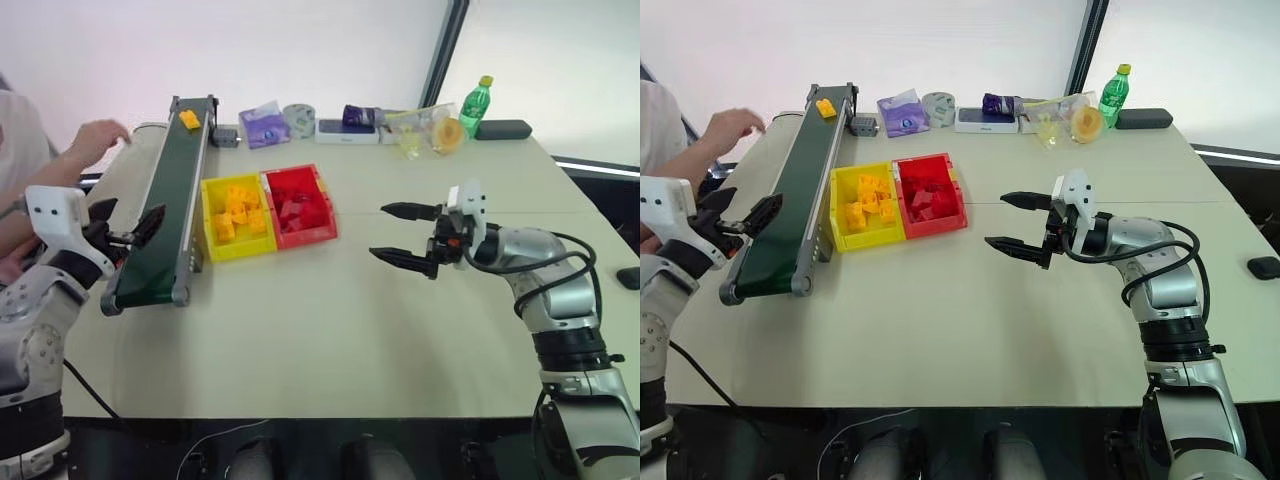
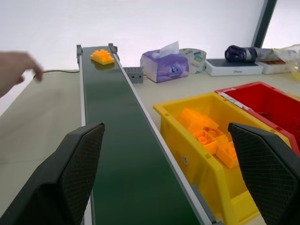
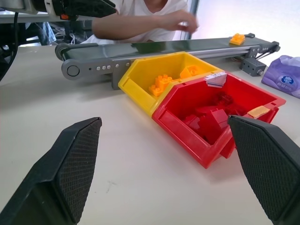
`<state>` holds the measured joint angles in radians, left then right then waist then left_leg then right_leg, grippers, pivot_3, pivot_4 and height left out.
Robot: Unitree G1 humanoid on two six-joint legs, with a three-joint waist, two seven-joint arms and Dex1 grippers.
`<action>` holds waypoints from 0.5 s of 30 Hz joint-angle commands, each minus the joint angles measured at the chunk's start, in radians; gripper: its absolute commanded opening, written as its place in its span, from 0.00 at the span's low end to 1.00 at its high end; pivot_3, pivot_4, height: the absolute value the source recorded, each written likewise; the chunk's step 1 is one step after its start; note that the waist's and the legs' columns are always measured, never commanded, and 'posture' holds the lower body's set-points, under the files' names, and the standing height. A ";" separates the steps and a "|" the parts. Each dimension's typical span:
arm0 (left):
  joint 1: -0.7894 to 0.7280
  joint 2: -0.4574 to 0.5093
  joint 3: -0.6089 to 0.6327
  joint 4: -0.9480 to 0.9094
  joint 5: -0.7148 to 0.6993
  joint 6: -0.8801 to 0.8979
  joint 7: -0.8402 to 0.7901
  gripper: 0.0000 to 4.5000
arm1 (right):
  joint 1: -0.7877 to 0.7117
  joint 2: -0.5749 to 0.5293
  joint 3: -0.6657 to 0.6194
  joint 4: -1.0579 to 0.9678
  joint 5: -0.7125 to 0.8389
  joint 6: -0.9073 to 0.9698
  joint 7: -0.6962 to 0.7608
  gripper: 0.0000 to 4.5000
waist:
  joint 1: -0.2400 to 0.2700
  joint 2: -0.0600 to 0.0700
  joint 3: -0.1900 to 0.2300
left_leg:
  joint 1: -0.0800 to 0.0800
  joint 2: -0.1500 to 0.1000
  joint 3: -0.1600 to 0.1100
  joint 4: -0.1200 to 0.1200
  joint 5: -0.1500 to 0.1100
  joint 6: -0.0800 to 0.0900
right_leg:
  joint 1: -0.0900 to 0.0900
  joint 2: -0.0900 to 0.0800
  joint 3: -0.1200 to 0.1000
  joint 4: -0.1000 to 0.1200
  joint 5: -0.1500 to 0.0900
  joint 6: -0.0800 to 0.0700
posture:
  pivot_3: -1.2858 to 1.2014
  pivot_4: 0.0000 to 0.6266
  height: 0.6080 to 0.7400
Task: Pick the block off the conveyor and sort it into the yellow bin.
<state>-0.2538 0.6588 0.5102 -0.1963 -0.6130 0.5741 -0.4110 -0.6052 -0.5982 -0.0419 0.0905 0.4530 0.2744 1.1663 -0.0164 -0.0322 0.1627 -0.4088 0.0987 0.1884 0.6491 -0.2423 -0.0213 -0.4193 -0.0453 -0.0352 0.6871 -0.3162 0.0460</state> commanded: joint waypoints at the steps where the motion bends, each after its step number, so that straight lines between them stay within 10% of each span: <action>1: 0.012 0.028 0.038 -0.031 -0.016 0.003 -0.017 0.99 | -0.015 -0.001 -0.013 -0.018 0.008 -0.021 0.002 1.00 | -0.001 0.000 0.000 | 0.000 0.000 0.000 0.000 0.000 0.000 | 0.000 0.000 0.000 0.000 0.000 0.000 | 0.52 0.24 1.00; 15: 0.085 0.056 0.041 -0.091 0.022 0.014 -0.018 0.99 | -0.012 -0.003 -0.011 -0.018 0.008 -0.023 0.013 1.00 | -0.002 0.000 0.000 | 0.000 0.000 0.000 0.000 0.000 0.000 | 0.000 0.000 0.000 0.000 0.000 0.000 | 0.52 0.24 1.00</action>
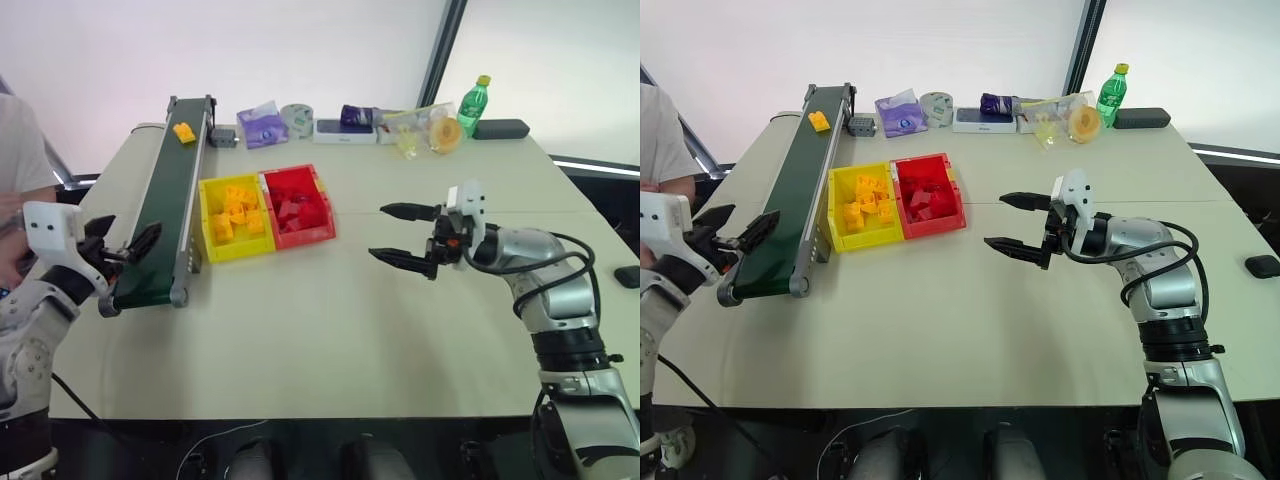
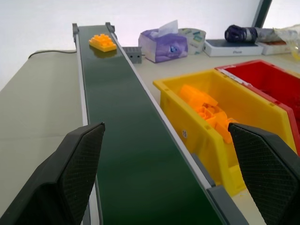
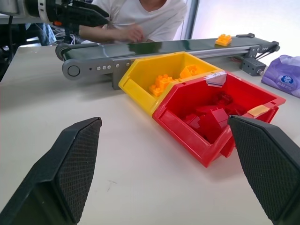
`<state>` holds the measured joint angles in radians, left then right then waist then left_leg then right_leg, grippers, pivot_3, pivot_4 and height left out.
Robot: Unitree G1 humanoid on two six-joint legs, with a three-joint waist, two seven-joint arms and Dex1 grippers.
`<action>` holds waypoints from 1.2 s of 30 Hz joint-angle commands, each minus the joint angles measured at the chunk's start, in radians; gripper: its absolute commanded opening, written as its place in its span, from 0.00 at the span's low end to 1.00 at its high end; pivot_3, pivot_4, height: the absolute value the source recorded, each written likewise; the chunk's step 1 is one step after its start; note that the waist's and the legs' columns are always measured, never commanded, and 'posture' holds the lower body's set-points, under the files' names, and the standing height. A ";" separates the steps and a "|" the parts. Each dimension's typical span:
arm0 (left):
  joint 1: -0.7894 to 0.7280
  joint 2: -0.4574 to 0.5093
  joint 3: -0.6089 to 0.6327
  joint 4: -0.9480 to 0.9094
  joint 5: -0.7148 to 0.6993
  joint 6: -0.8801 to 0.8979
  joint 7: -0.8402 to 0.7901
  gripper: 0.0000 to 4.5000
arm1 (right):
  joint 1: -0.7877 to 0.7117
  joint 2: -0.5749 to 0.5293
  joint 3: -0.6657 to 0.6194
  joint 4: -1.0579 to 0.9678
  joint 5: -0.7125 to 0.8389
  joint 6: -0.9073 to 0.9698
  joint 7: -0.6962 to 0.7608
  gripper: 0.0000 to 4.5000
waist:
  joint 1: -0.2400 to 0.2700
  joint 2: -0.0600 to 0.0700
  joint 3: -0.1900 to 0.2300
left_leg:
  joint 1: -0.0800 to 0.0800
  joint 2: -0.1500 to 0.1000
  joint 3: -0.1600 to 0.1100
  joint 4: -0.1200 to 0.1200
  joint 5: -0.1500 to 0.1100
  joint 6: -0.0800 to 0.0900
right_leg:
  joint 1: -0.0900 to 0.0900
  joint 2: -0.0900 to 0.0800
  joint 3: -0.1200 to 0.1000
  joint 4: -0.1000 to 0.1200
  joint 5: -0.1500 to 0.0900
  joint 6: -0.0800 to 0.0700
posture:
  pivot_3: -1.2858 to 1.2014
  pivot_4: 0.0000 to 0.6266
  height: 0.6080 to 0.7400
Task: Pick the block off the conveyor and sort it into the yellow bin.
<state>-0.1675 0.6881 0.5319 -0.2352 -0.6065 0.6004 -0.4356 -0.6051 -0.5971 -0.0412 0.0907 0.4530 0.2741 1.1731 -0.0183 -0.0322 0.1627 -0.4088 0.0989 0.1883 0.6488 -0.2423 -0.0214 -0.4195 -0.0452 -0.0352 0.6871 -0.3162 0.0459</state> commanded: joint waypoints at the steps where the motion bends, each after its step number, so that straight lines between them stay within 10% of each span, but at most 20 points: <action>1: -0.006 0.023 0.023 -0.059 0.011 -0.003 0.018 0.99 | -0.012 -0.004 -0.011 -0.017 0.007 -0.024 0.008 1.00 | 0.000 0.000 0.000 | 0.000 0.000 0.000 0.000 0.000 0.000 | 0.000 0.000 0.000 0.000 0.000 0.000 | 0.52 0.24 1.00; 36: -0.026 -0.011 0.004 -0.075 0.050 0.007 0.068 0.99 | -0.032 -0.003 -0.007 0.015 -0.001 -0.038 0.028 1.00 | 0.003 0.000 0.000 | 0.000 0.000 0.000 0.000 0.000 0.000 | 0.000 -0.001 0.000 0.000 0.000 0.000 | 0.52 0.24 1.00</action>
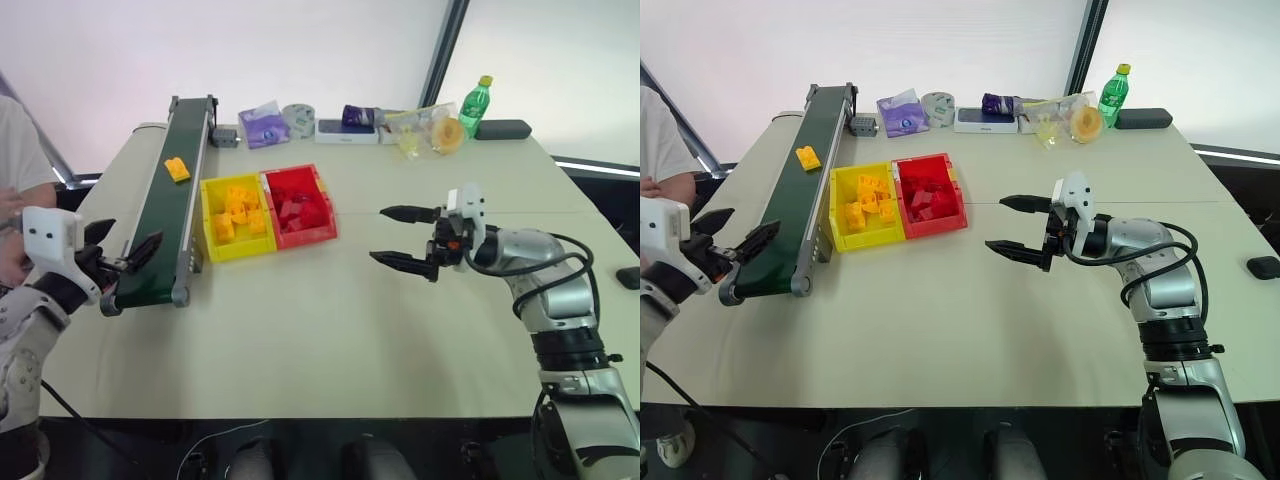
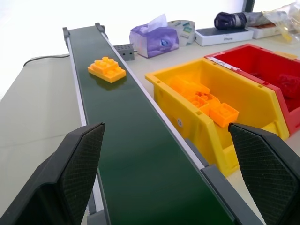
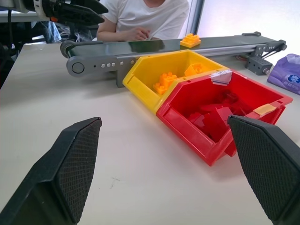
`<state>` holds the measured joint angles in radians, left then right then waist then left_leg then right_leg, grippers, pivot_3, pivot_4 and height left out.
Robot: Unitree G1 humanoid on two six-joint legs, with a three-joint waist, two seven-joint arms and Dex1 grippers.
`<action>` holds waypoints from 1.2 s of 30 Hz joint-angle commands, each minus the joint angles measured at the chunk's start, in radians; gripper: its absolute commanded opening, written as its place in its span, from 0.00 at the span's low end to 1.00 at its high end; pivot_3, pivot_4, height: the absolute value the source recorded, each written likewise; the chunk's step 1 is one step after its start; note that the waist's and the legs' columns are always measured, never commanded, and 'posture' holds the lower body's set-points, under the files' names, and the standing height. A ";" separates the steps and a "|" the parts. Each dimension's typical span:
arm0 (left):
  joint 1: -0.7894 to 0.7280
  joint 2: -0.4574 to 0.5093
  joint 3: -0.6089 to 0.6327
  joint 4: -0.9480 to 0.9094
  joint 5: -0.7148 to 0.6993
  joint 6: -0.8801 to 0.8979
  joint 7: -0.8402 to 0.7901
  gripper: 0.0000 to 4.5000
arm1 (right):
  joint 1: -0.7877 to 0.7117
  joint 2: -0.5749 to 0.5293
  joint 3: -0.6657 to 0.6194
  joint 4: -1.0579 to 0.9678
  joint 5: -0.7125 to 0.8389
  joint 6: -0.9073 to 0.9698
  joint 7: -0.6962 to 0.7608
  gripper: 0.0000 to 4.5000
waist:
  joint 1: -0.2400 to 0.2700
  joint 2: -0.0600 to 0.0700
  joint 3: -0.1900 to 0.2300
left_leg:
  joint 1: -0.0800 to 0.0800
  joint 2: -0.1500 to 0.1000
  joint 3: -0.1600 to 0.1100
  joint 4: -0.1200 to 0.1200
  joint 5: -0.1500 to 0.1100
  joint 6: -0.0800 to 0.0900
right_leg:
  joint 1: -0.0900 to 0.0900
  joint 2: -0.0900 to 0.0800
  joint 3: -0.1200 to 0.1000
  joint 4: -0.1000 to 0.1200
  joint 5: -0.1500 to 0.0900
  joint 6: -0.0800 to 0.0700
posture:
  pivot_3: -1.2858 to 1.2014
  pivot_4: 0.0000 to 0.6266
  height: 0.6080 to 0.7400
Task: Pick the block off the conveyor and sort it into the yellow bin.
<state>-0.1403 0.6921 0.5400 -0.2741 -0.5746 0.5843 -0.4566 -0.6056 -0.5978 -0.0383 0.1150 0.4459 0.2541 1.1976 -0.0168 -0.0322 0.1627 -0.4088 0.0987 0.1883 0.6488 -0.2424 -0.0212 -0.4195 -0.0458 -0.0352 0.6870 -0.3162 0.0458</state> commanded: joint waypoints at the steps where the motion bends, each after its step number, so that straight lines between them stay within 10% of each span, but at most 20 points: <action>1: -0.077 -0.027 -0.014 -0.039 0.030 0.040 0.135 0.99 | -0.033 -0.002 -0.009 -0.008 0.006 -0.019 0.003 1.00 | 0.003 0.000 0.000 | 0.000 0.000 0.000 0.000 0.000 0.000 | 0.000 0.000 0.000 0.000 0.000 0.000 | 0.52 0.24 1.00; 13: -0.350 -0.238 -0.131 -0.008 0.223 0.251 0.599 0.99 | -0.081 -0.001 0.008 0.016 0.005 -0.018 0.024 1.00 | 0.002 0.000 0.000 | 0.000 0.000 -0.001 0.001 0.000 0.000 | 0.001 0.001 0.000 0.000 0.000 0.000 | 0.52 0.24 1.00; 36: -0.459 -0.369 -0.201 0.171 0.346 0.326 0.656 0.99 | -0.064 0.009 0.009 -0.009 0.010 -0.008 -0.005 1.00 | 0.003 0.000 0.000 | 0.000 -0.001 0.000 0.001 0.000 0.000 | 0.001 0.001 0.000 0.000 0.000 0.000 | 0.52 0.24 1.00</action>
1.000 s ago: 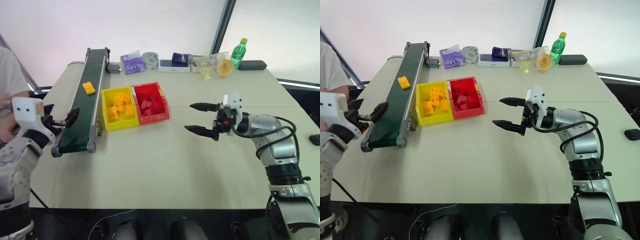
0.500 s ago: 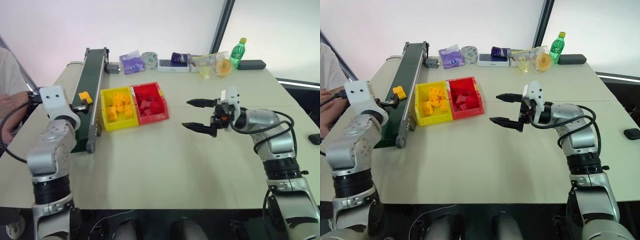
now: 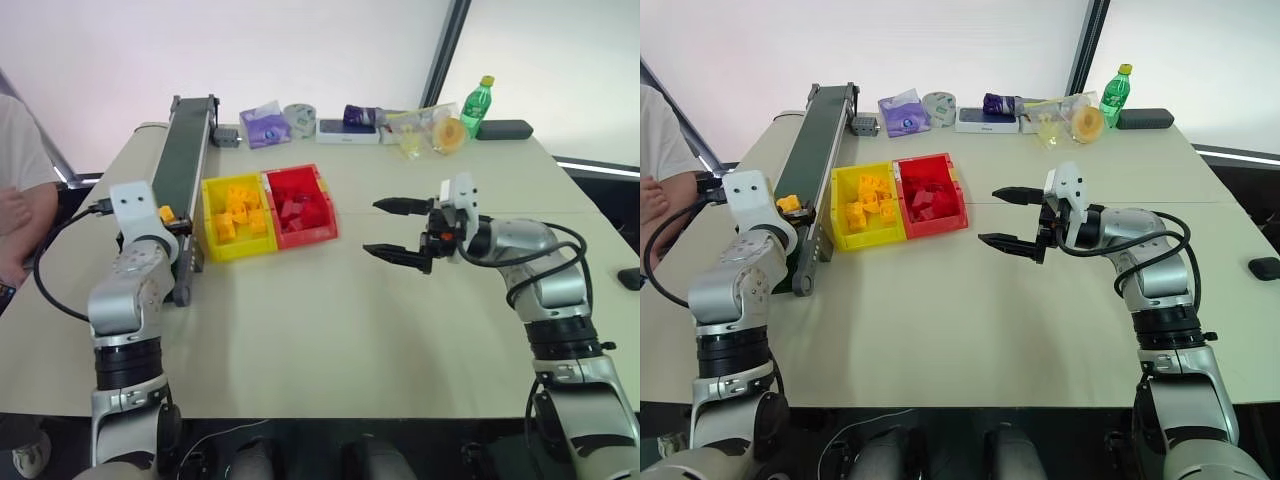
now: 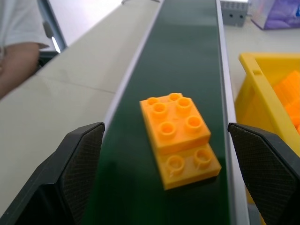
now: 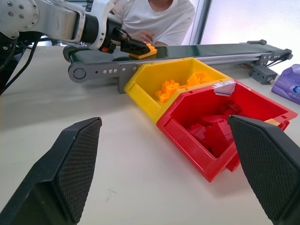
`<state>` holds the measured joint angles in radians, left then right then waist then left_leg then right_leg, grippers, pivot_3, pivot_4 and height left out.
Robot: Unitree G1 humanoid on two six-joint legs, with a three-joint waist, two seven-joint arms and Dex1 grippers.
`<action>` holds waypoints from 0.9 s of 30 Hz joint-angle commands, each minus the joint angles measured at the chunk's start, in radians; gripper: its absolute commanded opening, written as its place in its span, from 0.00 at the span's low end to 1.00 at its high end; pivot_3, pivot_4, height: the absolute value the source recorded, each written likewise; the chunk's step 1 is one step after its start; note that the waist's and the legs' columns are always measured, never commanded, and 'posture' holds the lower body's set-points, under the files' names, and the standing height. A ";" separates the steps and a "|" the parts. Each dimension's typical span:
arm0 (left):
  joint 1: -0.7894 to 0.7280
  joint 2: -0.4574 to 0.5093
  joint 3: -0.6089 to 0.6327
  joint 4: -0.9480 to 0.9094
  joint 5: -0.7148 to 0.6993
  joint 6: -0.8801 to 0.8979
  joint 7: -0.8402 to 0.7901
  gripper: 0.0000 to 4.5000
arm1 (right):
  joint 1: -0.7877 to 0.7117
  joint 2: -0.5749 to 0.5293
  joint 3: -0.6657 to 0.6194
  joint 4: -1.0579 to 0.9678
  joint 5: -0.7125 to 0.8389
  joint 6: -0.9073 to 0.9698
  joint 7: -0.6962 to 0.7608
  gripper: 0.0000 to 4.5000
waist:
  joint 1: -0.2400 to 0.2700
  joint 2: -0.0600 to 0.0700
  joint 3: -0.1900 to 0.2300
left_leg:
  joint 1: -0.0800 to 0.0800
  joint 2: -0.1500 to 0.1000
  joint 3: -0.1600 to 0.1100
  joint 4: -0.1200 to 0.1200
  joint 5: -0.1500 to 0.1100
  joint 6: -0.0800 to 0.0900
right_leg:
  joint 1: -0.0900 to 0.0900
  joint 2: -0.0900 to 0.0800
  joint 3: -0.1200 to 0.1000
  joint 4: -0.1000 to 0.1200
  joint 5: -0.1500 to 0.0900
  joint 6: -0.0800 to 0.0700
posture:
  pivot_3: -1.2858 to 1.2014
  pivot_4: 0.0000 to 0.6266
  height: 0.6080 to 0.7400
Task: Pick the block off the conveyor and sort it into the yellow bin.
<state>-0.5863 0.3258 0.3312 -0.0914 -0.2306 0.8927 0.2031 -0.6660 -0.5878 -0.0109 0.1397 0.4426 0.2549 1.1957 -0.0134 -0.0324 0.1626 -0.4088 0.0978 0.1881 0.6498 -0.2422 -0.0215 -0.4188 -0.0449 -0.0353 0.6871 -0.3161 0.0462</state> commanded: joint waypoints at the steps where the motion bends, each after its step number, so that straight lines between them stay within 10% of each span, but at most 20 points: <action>1: -0.014 -0.019 0.019 -0.011 -0.013 0.030 -0.009 0.99 | -0.004 -0.001 -0.018 -0.035 0.013 -0.009 -0.003 1.00 | 0.000 0.000 0.000 | 0.000 0.000 0.000 0.000 0.000 0.000 | 0.000 0.000 0.000 0.000 0.000 0.000 | 0.52 0.24 1.00; 9: -0.030 -0.041 0.078 -0.082 0.006 0.014 0.025 0.29 | -0.001 0.000 -0.020 -0.039 0.015 -0.010 -0.010 1.00 | 0.001 0.000 0.000 | 0.000 0.000 0.000 0.000 0.000 0.000 | 0.000 0.000 0.000 0.000 0.000 0.000 | 0.52 0.24 1.00; 19: -0.089 0.074 0.019 -0.136 -0.131 0.015 -0.269 0.30 | 0.002 0.008 -0.019 -0.038 0.013 -0.020 -0.016 1.00 | 0.000 0.000 0.000 | 0.000 0.000 0.000 0.000 0.000 0.000 | 0.000 0.000 0.000 0.000 0.000 0.000 | 0.52 0.24 1.00; 27: -0.255 0.086 -0.151 0.274 -0.042 -0.202 -0.428 0.30 | 0.017 0.032 -0.016 -0.058 0.014 -0.022 -0.036 1.00 | 0.002 0.000 0.000 | 0.000 -0.002 0.000 0.001 0.000 0.000 | 0.000 0.001 -0.001 0.000 0.000 0.000 | 0.52 0.24 1.00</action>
<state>-0.8038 0.4087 0.2055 0.1372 -0.3060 0.7668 -0.2033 -0.6452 -0.5584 -0.0099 0.1229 0.4432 0.2469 1.1654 -0.0110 -0.0324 0.1626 -0.4089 0.0954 0.1883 0.6504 -0.2421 -0.0216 -0.4185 -0.0439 -0.0359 0.6871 -0.3160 0.0463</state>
